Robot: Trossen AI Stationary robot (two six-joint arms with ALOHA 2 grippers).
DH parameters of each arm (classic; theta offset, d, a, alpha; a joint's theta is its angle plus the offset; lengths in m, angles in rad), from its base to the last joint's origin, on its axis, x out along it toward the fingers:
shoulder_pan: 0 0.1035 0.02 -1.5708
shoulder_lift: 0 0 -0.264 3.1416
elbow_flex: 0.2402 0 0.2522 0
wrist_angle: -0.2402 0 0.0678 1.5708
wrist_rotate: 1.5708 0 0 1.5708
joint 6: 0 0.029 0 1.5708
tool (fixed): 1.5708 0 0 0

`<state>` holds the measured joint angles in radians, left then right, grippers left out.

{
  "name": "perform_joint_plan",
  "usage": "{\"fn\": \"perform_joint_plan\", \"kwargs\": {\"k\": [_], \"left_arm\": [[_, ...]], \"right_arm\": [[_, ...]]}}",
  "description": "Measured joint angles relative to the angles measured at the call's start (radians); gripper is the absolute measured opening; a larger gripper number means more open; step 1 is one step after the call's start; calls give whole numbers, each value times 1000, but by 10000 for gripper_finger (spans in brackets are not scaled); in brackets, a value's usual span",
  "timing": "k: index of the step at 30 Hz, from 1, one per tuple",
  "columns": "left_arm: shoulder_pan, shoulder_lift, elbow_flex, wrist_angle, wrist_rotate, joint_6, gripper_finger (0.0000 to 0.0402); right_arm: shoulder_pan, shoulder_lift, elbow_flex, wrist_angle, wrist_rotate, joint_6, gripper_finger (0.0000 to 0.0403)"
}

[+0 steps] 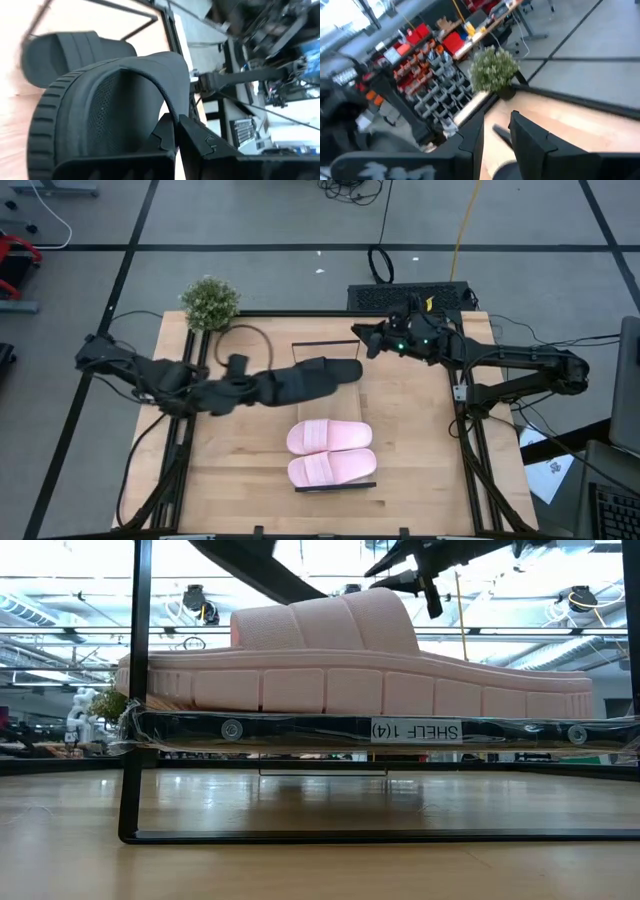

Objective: Pick and place slides into the shelf
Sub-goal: Put the black slipper on the shelf

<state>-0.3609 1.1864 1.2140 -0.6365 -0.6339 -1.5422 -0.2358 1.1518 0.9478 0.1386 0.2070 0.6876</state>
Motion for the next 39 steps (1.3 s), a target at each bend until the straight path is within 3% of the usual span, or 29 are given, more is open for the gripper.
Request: {"fn": "perform_joint_plan", "kwargs": {"k": [8, 17, 26, 39], "left_arm": [[149, 115, 0, 192, 201, 94, 0], [217, 257, -1, 399, 338, 74, 0], [216, 342, -1, 398, 332, -13, 0], [216, 379, -1, 263, 325, -148, 0]], "right_arm": [[-62, -83, 0, 76, 0, -57, 86], [-93, -248, 0, 58, 1, -215, 86], [-93, -340, 0, -46, 1, -269, 86], [-93, -355, 0, -114, 1, -314, 86]]}}
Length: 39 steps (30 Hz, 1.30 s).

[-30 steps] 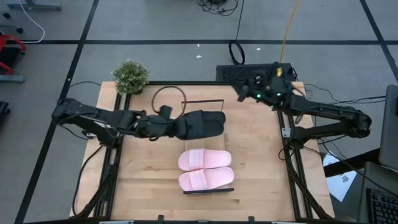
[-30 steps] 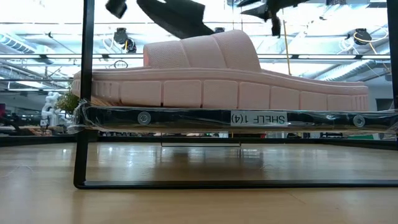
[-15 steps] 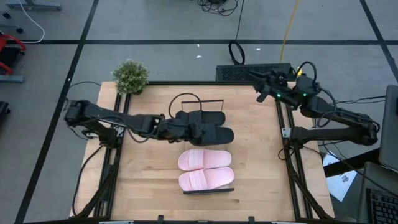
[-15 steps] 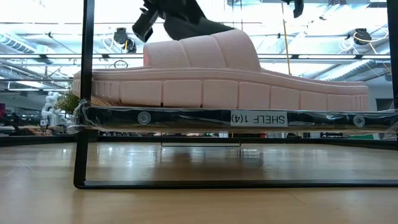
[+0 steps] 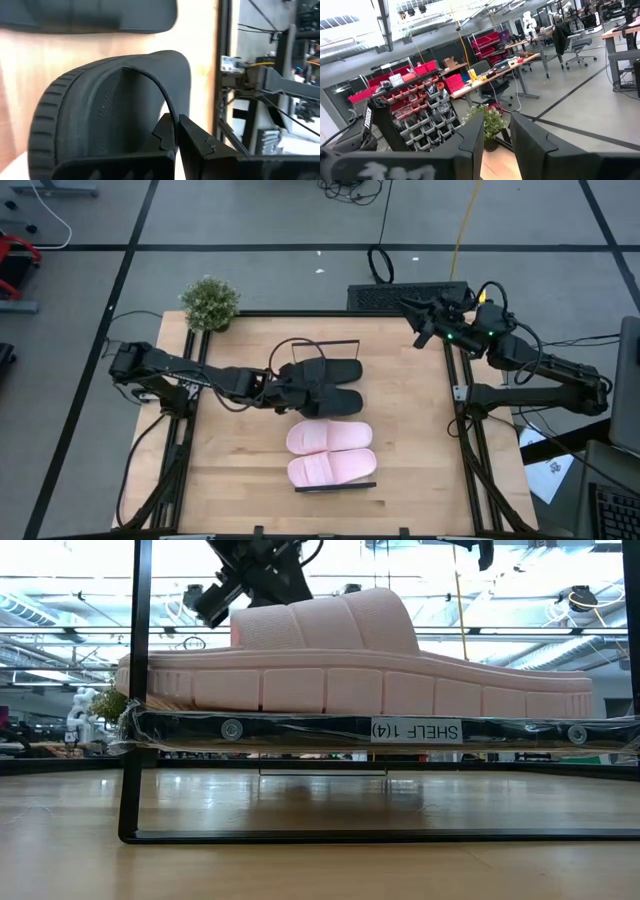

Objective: Pick and place slides into the shelf
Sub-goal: Put the black slipper on the shelf

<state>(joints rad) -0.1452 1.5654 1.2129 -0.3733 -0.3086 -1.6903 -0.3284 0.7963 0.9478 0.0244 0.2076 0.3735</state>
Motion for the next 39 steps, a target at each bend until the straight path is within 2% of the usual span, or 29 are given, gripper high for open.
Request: {"fn": "perform_joint_plan", "kwargs": {"k": [15, 18, 25, 39], "left_arm": [[32, 13, 1, -123, -6, -37, 0], [52, 27, 0, -122, 25, -10, 0], [89, 86, 3, -6, 95, 58, 0], [64, 68, 1, -146, 146, 3, 0]], "right_arm": [[0, 0, 0, 9, 0, -27, 86], [0, 0, 0, 9, 0, -27, 86], [0, 1, 0, 4, 1, -27, 86], [0, 3, 0, 3, 4, -27, 86]]}}
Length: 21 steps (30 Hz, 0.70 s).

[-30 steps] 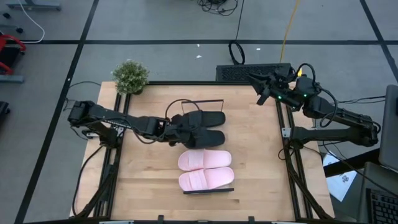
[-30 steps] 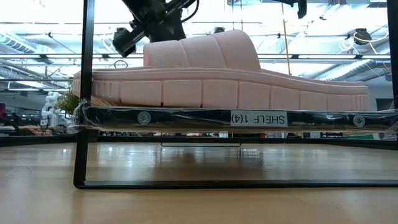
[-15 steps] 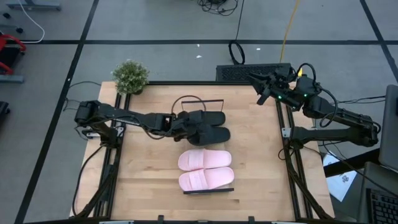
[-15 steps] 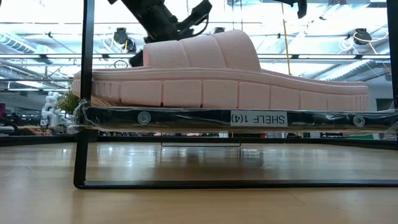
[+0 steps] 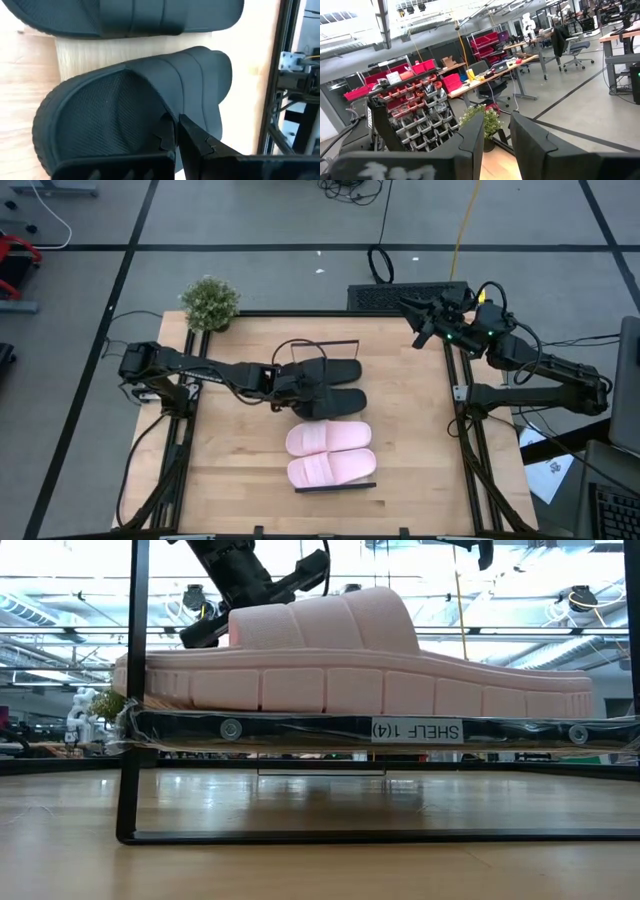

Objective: Pick and place slides into the shelf
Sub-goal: Put the black slipper on the shelf

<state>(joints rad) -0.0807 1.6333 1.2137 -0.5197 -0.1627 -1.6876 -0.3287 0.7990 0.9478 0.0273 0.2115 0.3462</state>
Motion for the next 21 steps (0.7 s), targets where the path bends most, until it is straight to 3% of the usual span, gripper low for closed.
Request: {"fn": "perform_joint_plan", "kwargs": {"k": [12, 21], "left_arm": [[27, 0, -1, -100, 29, 59, 0], [66, 1, -1, -82, 39, 128, 0]], "right_arm": [[0, 0, 0, 6, 0, 0, 86], [0, 0, 0, 6, 1, 5, 86]]}}
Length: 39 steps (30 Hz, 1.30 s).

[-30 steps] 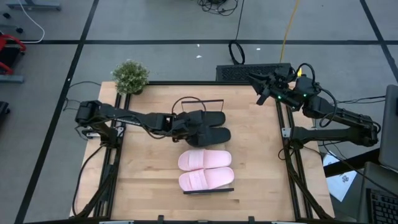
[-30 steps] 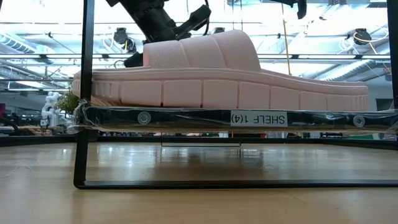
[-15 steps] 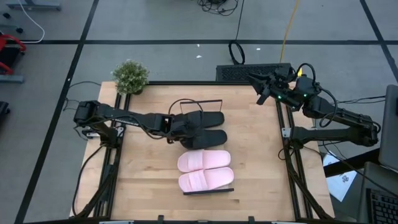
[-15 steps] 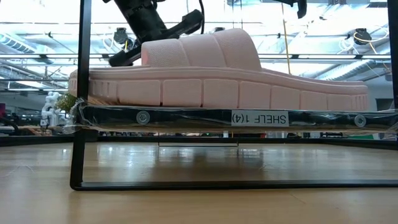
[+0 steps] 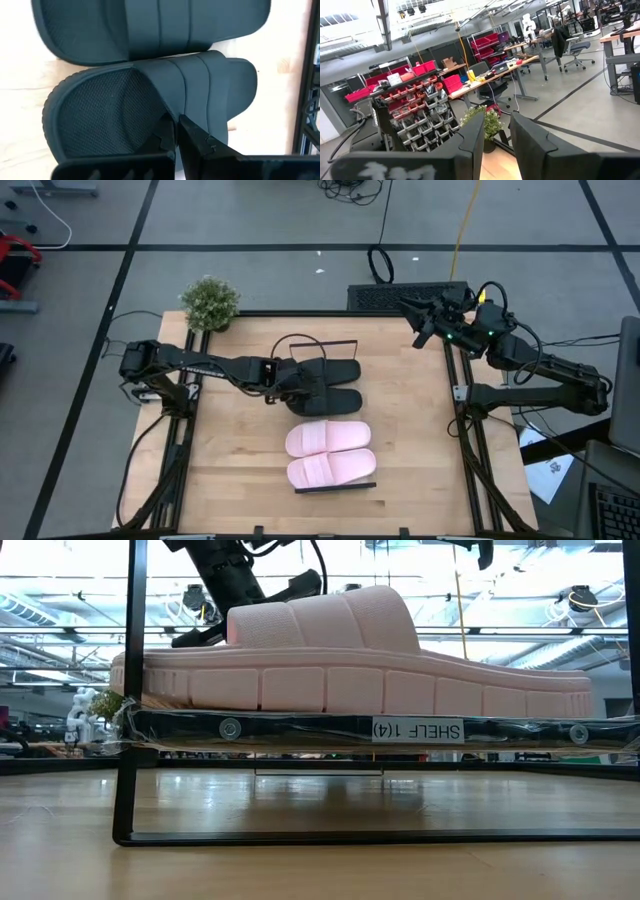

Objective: Pick and place slides into the shelf
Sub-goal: Put the black slipper on the shelf

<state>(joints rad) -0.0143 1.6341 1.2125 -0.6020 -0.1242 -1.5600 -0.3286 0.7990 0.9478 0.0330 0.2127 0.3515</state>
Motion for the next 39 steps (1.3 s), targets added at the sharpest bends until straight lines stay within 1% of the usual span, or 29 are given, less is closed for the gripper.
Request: {"fn": "perform_joint_plan", "kwargs": {"k": [4, 18, 24, 39], "left_arm": [[2, 0, 0, 6, 6, 8, 0], [-7, 52, 2, 30, 26, 8, 4], [-6, 51, 0, 3, 23, 8, 21], [-6, 51, 0, -30, 11, 13, 24]], "right_arm": [[0, 0, 0, 0, 25, 2, 86], [0, 1, 0, 0, 30, 2, 86], [0, 1, 0, 0, 30, 2, 86], [0, 1, 0, 0, 30, 0, 86]]}}
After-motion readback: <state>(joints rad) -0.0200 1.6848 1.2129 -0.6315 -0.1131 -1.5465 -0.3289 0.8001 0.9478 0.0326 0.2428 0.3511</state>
